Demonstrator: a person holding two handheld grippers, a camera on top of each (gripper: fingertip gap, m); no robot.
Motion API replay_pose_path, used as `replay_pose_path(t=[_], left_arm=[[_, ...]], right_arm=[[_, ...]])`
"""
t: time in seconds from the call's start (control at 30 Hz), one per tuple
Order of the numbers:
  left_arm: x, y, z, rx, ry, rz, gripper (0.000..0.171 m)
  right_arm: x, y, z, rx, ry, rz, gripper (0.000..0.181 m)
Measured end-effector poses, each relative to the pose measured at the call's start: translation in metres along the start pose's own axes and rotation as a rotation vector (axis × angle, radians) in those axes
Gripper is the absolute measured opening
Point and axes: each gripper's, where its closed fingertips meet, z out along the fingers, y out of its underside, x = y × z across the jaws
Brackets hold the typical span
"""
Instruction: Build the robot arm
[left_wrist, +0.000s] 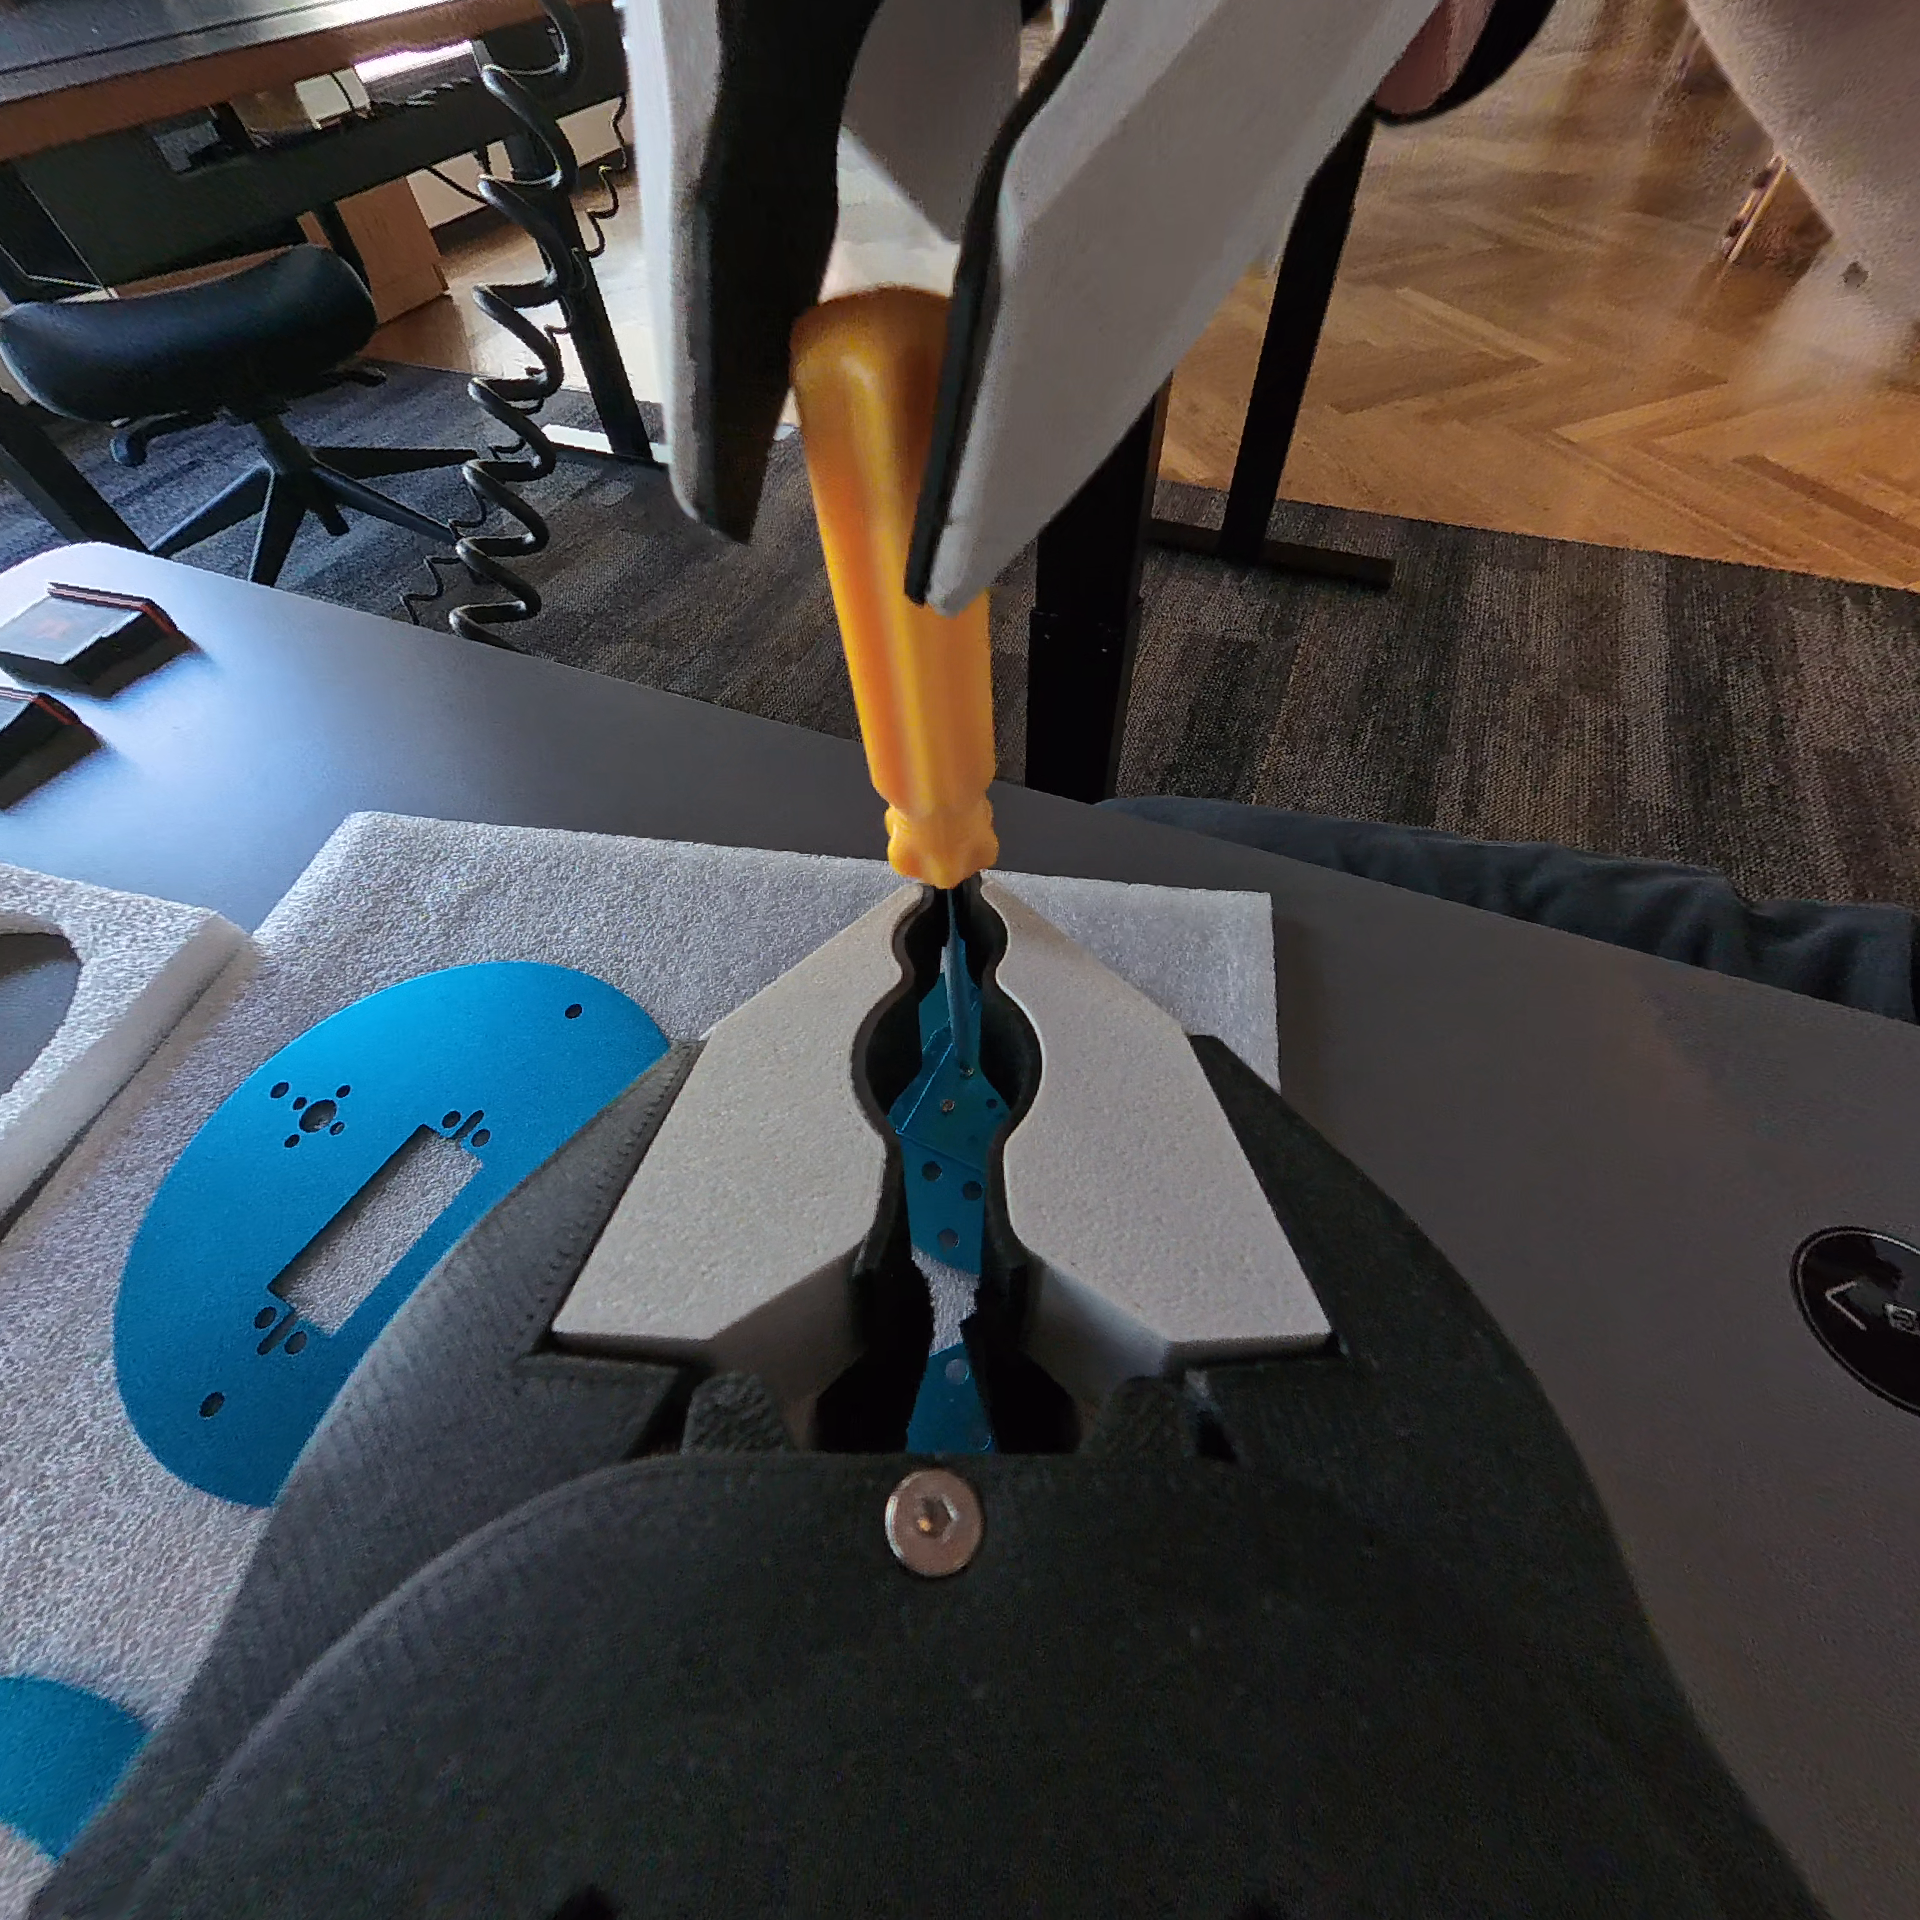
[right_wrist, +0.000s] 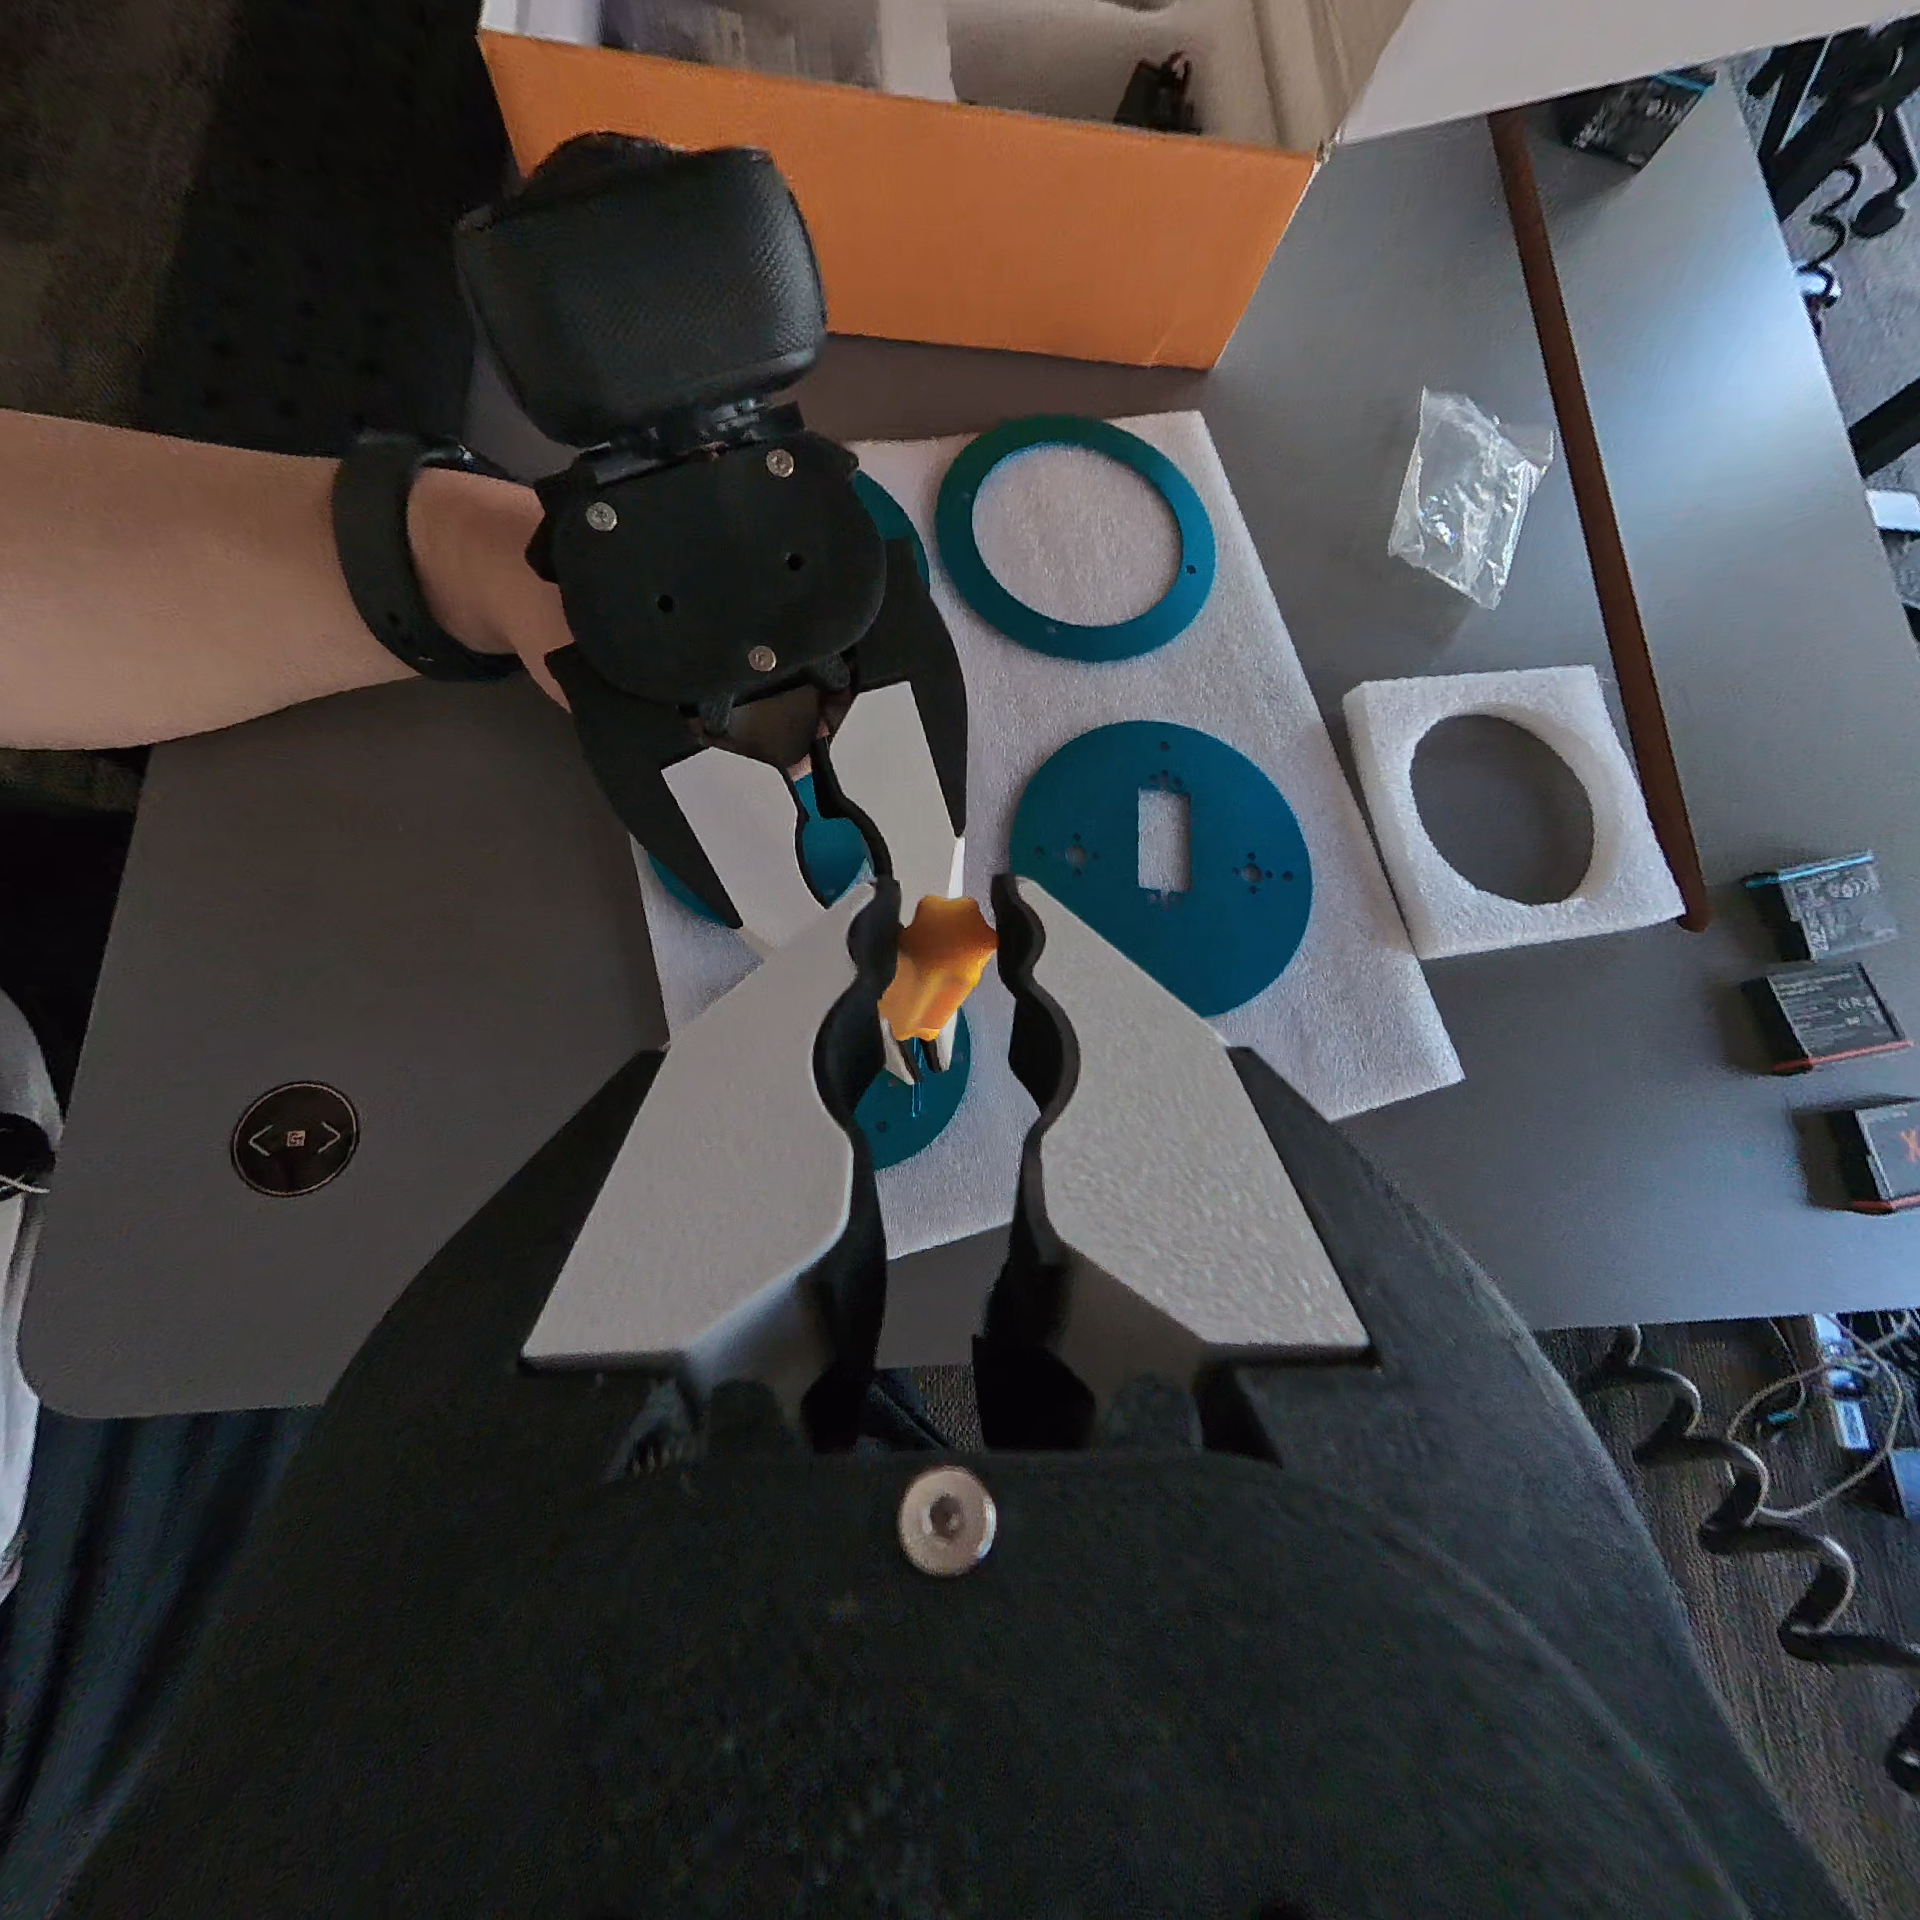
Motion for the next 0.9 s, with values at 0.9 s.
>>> replay_pose_path(t=[0.9], left_arm=[[0.0009, 0.0047, 0.0058, -0.049, -0.021, 0.037, 0.002]], right_arm=[[0.0007, 0.0089, -0.0032, -0.233, 0.137, 0.125, 0.019]])
